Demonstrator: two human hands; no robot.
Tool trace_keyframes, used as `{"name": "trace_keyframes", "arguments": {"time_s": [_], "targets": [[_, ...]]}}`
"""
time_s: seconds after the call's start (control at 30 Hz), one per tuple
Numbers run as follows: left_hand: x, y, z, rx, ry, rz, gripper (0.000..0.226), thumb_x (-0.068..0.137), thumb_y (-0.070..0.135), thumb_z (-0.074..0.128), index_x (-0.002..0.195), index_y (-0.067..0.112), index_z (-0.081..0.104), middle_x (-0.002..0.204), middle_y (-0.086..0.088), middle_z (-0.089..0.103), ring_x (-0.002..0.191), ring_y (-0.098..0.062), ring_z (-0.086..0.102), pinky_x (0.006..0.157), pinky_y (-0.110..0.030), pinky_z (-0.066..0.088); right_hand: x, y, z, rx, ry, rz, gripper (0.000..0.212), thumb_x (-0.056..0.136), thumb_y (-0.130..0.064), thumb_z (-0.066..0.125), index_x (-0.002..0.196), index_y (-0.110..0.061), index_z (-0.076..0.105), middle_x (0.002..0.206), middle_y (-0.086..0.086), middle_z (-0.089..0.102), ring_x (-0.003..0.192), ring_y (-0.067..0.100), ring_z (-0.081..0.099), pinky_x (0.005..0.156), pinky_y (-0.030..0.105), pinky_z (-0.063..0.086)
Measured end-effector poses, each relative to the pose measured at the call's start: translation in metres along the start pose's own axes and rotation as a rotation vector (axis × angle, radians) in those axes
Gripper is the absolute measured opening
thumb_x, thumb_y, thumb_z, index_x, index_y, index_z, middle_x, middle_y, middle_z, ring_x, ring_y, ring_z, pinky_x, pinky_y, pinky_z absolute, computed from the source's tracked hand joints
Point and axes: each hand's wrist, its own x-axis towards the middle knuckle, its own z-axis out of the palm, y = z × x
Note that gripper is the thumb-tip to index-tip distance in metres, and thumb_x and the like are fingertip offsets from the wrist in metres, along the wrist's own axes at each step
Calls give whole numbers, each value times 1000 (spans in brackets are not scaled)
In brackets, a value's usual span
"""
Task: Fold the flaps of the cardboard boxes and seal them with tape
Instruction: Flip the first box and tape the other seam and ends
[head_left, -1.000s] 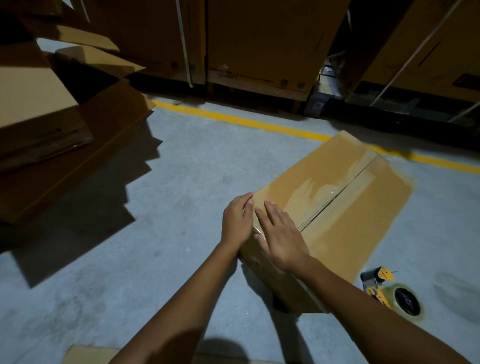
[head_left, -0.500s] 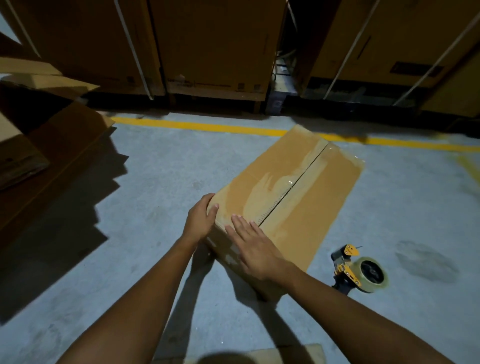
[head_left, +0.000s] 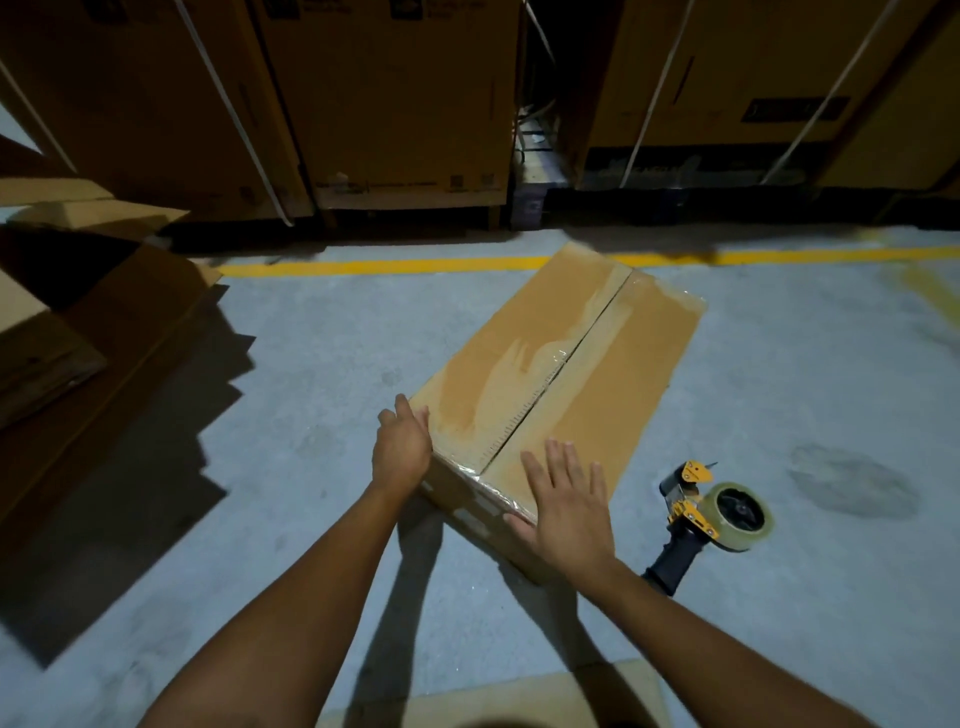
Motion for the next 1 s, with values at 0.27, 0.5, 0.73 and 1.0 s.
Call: {"name": "trace_keyframes", "arguments": {"time_s": [0.27, 0.5, 0.73, 1.0], "targets": [[-2, -5, 1, -61, 22, 33, 44, 107, 39, 29, 139, 12, 41, 127, -21, 50, 105, -38, 59, 83, -39, 44, -3, 12, 18, -17, 82, -94, 84, 85, -67, 53, 154, -20, 38, 162, 21, 22, 149, 41, 28, 120, 58, 21], [2, -11, -29, -319, -260, -77, 57, 98, 44, 56, 146, 14, 46, 146, -13, 51, 128, -34, 52, 106, -49, 45, -43, 13, -1, 884, 116, 703, 81, 102, -62, 33, 157, -29, -15, 168, 10, -14, 156, 30, -4, 123, 51, 3], [-43, 43, -63, -404, -246, -27, 53, 90, 55, 64, 125, 16, 66, 117, -6, 68, 106, -30, 63, 88, -42, 54, -40, 46, -80, 1596, -34, 961, 74, 74, -45, 79, 135, -9, 56, 145, 14, 52, 132, 39, 48, 114, 56, 35], [-100, 103, -127, -679, -145, -94, 43, 85, 41, 73, 109, 5, 69, 105, -12, 72, 98, -32, 65, 84, -42, 52, -92, 71, -220, 1557, -183, 850, 25, 99, -32, 57, 109, -9, 60, 99, 15, 63, 89, 40, 55, 89, 73, 37]]}}
